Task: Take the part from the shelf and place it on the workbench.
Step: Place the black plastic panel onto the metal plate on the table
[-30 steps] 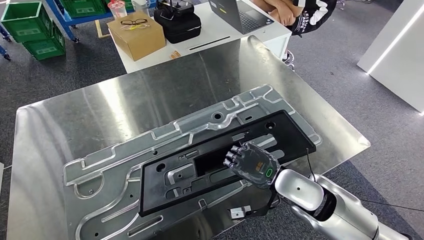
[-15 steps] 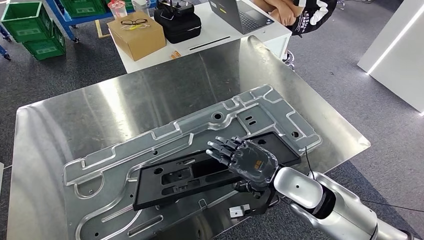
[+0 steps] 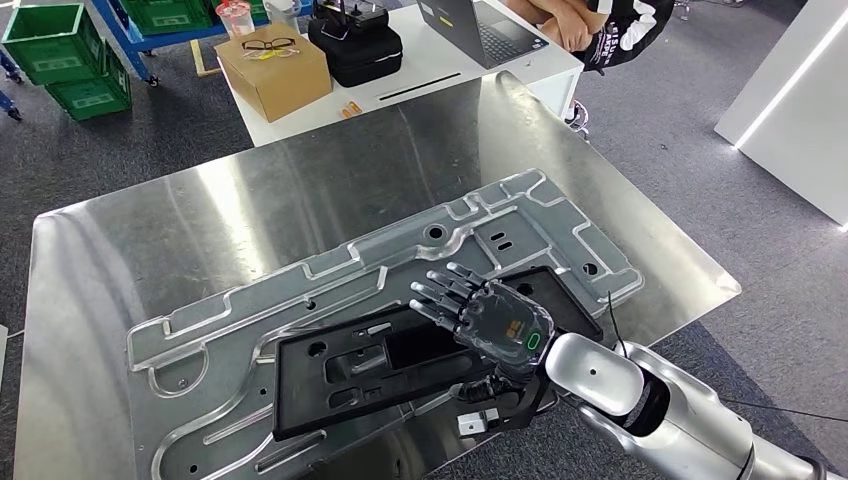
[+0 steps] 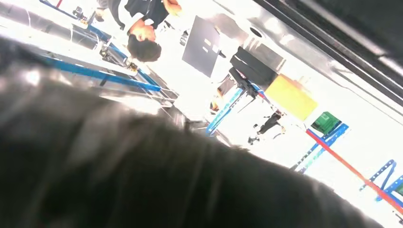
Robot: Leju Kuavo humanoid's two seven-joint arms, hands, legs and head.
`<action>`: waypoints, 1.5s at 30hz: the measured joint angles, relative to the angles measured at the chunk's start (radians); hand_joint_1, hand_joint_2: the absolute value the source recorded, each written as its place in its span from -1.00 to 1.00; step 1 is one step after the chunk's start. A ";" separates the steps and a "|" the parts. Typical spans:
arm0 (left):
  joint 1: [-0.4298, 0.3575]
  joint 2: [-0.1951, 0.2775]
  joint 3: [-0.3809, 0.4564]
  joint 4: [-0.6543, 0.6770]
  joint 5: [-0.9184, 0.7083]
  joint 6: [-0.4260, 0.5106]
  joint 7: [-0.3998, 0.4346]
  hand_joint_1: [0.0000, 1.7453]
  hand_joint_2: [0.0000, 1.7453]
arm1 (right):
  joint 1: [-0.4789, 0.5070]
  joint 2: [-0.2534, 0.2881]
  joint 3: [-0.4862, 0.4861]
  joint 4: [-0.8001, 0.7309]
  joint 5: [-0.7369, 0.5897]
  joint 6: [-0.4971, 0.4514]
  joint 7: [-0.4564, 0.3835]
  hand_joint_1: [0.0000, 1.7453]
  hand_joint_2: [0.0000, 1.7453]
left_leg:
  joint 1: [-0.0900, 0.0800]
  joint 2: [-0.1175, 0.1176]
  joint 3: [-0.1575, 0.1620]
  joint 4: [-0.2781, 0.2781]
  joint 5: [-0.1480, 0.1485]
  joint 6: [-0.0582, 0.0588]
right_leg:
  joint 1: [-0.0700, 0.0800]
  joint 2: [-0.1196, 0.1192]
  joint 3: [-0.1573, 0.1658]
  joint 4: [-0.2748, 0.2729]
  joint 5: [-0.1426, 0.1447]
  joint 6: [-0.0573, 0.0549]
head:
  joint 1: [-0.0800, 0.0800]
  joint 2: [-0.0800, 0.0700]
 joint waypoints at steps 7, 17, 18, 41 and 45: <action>0.000 0.000 0.000 0.000 -0.001 0.000 0.000 -1.00 -1.00 | 0.000 0.000 0.000 0.000 -0.001 0.000 0.000 -1.00 -1.00 | 0.000 0.000 0.000 0.000 0.000 0.000 | 0.000 0.000 0.000 0.000 0.000 0.000 | 0.000 0.000; 0.000 0.001 0.000 0.000 -0.003 -0.001 -0.005 -1.00 -1.00 | -0.017 0.000 0.001 0.000 -0.003 0.004 -0.002 -1.00 -1.00 | -0.003 0.000 0.000 0.001 0.000 0.005 | -0.005 0.000 0.003 -0.008 0.004 0.006 | 0.000 0.000; 0.000 0.001 0.000 0.000 -0.003 -0.002 -0.006 -1.00 -1.00 | -0.020 0.000 0.001 0.000 -0.003 0.004 -0.002 -1.00 -1.00 | -0.004 0.000 0.005 -0.007 0.004 0.013 | -0.005 0.000 0.007 -0.016 0.009 0.012 | 0.000 0.000; -0.006 0.006 0.001 0.000 -0.002 -0.006 -0.009 -1.00 -1.00 | -0.036 -0.015 0.025 0.022 -0.005 0.002 -0.004 -1.00 -1.00 | 0.028 0.015 -0.116 0.301 -0.165 -0.032 | 0.000 -0.005 -0.084 0.040 0.049 -0.030 | 0.000 0.000; -0.008 0.009 0.001 0.000 -0.002 -0.006 -0.010 -1.00 -1.00 | -0.037 -0.018 0.026 0.023 -0.008 0.002 -0.007 -1.00 -1.00 | 0.009 0.015 0.056 0.092 -0.100 0.004 | 0.009 -0.005 -0.111 0.039 0.080 -0.026 | 0.000 0.000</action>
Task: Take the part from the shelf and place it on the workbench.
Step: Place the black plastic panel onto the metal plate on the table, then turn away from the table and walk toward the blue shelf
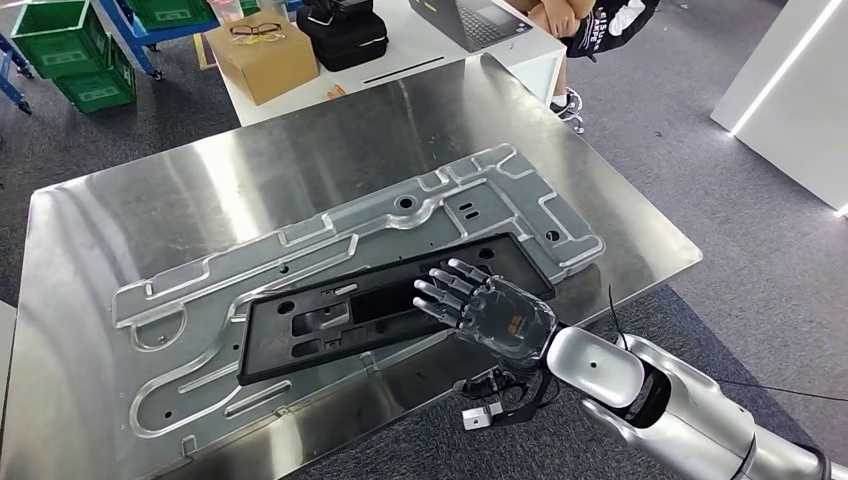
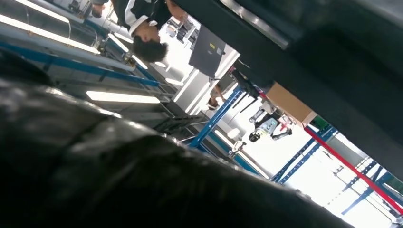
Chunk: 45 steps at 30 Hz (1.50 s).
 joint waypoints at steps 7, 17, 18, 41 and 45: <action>-0.006 0.006 0.000 0.000 0.002 -0.004 -0.005 -1.00 -1.00 | -0.004 -0.016 0.000 -0.001 -0.003 -0.001 -0.003 -1.00 -1.00 | -0.008 0.008 0.032 -0.142 0.067 0.032 | -0.006 0.000 -0.018 0.013 -0.019 0.040 | 0.001 0.000; -0.006 0.008 0.000 0.004 0.005 -0.005 -0.010 -1.00 -1.00 | -0.006 -0.051 -0.002 -0.016 -0.010 -0.003 -0.006 -1.00 -1.00 | -0.015 0.014 -0.103 -0.091 0.146 0.018 | 0.003 -0.001 0.163 -0.024 -0.110 0.032 | 0.001 0.000; -0.006 0.008 0.000 0.004 0.005 -0.005 -0.010 -1.00 -1.00 | -0.007 -0.052 -0.003 -0.018 -0.010 -0.003 -0.006 -1.00 -1.00 | -0.014 0.014 -0.106 -0.090 0.152 0.012 | 0.007 -0.002 0.172 -0.047 -0.117 0.026 | 0.000 0.000; -0.011 0.019 0.000 0.011 -0.001 -0.001 -0.019 -1.00 -1.00 | 0.018 -0.056 -0.003 -0.031 -0.004 -0.007 0.006 -1.00 -1.00 | 0.000 0.013 -0.032 -0.104 0.086 0.022 | -0.020 -0.009 -0.076 0.217 -0.157 0.062 | 0.000 0.000; -0.011 0.019 -0.001 0.011 -0.001 -0.001 -0.019 -1.00 -1.00 | 0.020 -0.056 -0.003 -0.031 -0.004 -0.007 0.006 -1.00 -1.00 | -0.024 0.013 -0.093 -0.100 0.133 0.030 | 0.007 -0.006 0.047 0.150 -0.095 0.020 | -0.001 0.000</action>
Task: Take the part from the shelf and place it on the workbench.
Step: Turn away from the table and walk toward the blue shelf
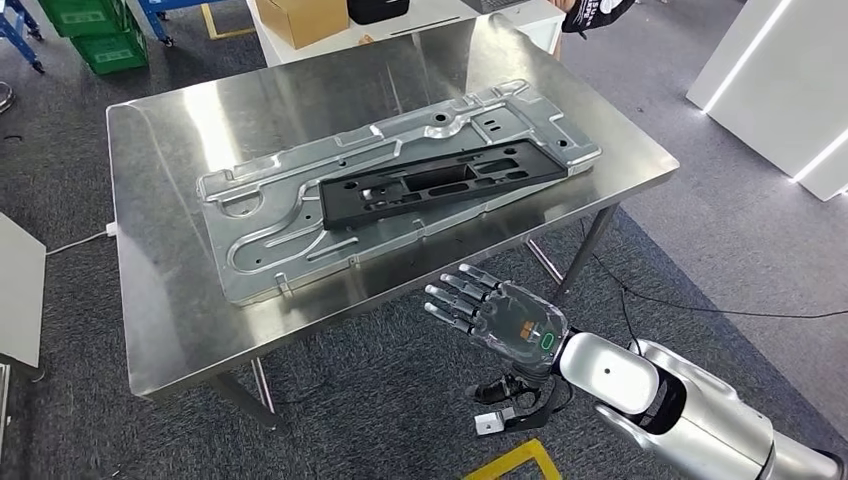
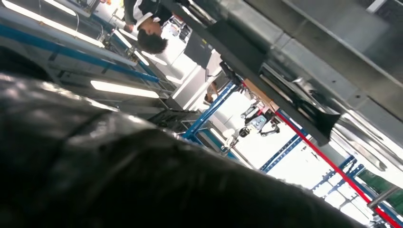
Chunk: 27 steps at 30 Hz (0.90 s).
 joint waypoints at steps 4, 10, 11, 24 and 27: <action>0.001 -0.003 -0.002 0.004 0.000 -0.001 0.000 -1.00 -1.00 | -0.004 -0.001 -0.002 -0.005 0.000 -0.001 0.000 -1.00 -1.00 | -0.007 0.000 -0.018 -0.003 0.040 -0.009 | 0.025 -0.006 0.145 -0.218 -0.025 -0.035 | 0.000 0.000; 0.003 0.000 -0.001 0.006 0.000 0.000 0.000 -1.00 -1.00 | -0.004 -0.002 -0.001 -0.006 0.001 -0.002 0.000 -1.00 -1.00 | 0.009 -0.007 -0.077 0.160 -0.131 -0.048 | 0.007 -0.014 0.073 -0.240 0.060 -0.052 | 0.000 0.000; 0.003 0.001 -0.001 0.006 0.000 0.000 0.000 -1.00 -1.00 | -0.003 -0.002 -0.001 -0.006 0.001 -0.002 0.000 -1.00 -1.00 | 0.016 -0.007 -0.085 0.220 -0.157 -0.055 | 0.005 -0.014 0.055 -0.238 0.075 -0.048 | 0.000 0.000; 0.001 0.003 -0.002 0.006 0.000 -0.005 -0.012 -1.00 -1.00 | 0.009 -0.002 -0.003 -0.011 0.022 -0.003 0.010 -1.00 -1.00 | 0.036 -0.001 0.133 -0.025 -0.096 -0.019 | -0.024 -0.006 -0.103 -0.097 0.075 0.036 | 0.000 0.000; 0.003 0.003 -0.002 0.006 0.000 -0.006 -0.012 -1.00 -1.00 | 0.017 -0.003 -0.003 -0.011 0.022 -0.003 0.010 -1.00 -1.00 | 0.030 0.003 0.104 -0.022 -0.073 -0.012 | -0.023 -0.003 -0.151 0.079 -0.026 0.039 | 0.000 0.000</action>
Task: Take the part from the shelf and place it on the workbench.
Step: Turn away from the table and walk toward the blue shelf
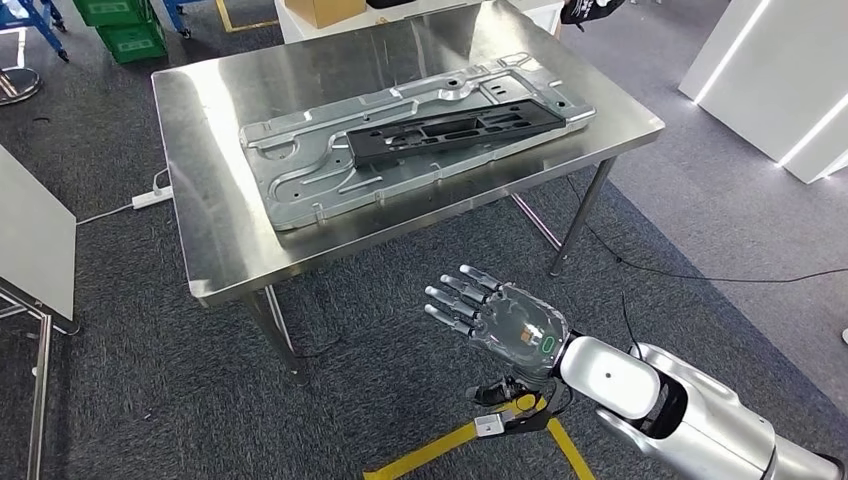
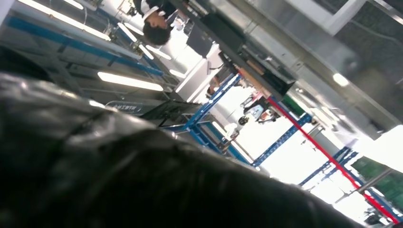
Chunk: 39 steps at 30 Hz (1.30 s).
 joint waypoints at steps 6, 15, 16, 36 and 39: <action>0.002 -0.003 -0.001 0.000 0.000 -0.007 -0.003 -1.00 -1.00 | 0.003 -0.008 -0.015 -0.012 -0.002 -0.001 0.000 -1.00 -1.00 | -0.014 0.000 -0.026 0.009 0.020 -0.008 | 0.019 -0.001 0.212 -0.276 0.069 -0.039 | -0.001 0.000; 0.002 -0.003 -0.002 -0.005 -0.001 -0.012 -0.014 -1.00 -1.00 | 0.009 -0.012 -0.026 -0.023 -0.003 -0.002 -0.009 -1.00 -1.00 | -0.013 0.001 -0.035 0.009 0.030 -0.016 | 0.025 -0.002 0.203 -0.282 0.079 -0.043 | -0.002 0.000; 0.003 -0.002 -0.002 -0.006 -0.001 -0.012 -0.015 -1.00 -1.00 | 0.010 -0.012 -0.027 -0.024 -0.003 -0.002 -0.009 -1.00 -1.00 | -0.013 0.001 -0.035 0.009 0.031 -0.017 | 0.025 -0.002 0.202 -0.281 0.079 -0.044 | -0.002 0.000; 0.002 0.000 -0.002 -0.014 -0.002 -0.021 -0.021 -1.00 -1.00 | 0.025 -0.045 -0.042 -0.044 0.032 0.013 -0.001 -1.00 -1.00 | 0.038 -0.068 -0.072 0.025 0.053 -0.056 | -0.031 0.050 0.205 -0.240 0.043 0.029 | 0.002 0.000; 0.007 -0.002 -0.002 -0.016 -0.002 -0.021 -0.021 -1.00 -1.00 | 0.031 -0.050 -0.044 -0.051 0.032 0.012 0.002 -1.00 -1.00 | 0.040 -0.088 -0.092 0.037 0.058 -0.075 | -0.023 0.044 0.193 -0.227 0.039 -0.011 | 0.003 0.000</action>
